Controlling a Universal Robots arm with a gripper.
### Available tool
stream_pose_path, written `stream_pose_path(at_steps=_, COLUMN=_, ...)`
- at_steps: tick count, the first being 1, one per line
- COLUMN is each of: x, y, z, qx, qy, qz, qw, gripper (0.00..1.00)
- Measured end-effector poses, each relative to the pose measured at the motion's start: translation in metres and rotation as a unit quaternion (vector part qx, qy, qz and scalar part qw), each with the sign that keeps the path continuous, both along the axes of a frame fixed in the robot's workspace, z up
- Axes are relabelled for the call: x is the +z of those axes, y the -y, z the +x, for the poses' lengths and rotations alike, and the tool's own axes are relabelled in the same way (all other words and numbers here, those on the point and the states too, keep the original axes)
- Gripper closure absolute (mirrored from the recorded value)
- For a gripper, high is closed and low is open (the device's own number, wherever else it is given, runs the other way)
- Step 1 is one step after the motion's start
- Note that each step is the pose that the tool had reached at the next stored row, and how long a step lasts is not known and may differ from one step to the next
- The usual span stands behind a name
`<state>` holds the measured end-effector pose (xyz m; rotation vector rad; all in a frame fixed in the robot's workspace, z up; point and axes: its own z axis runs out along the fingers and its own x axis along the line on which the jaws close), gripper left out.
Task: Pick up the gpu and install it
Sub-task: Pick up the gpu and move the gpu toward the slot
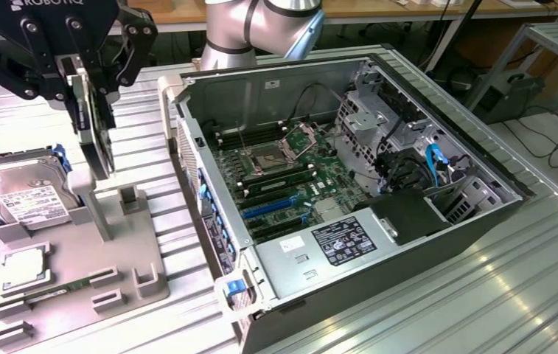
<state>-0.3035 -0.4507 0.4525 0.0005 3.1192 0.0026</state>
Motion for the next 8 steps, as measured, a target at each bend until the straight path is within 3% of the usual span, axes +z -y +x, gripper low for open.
stream_pose_path(at_steps=8, x=0.0092, y=0.0000, z=0.0000, qx=0.002, qy=0.0000, qz=0.0000, qw=1.0000, gripper=0.72)
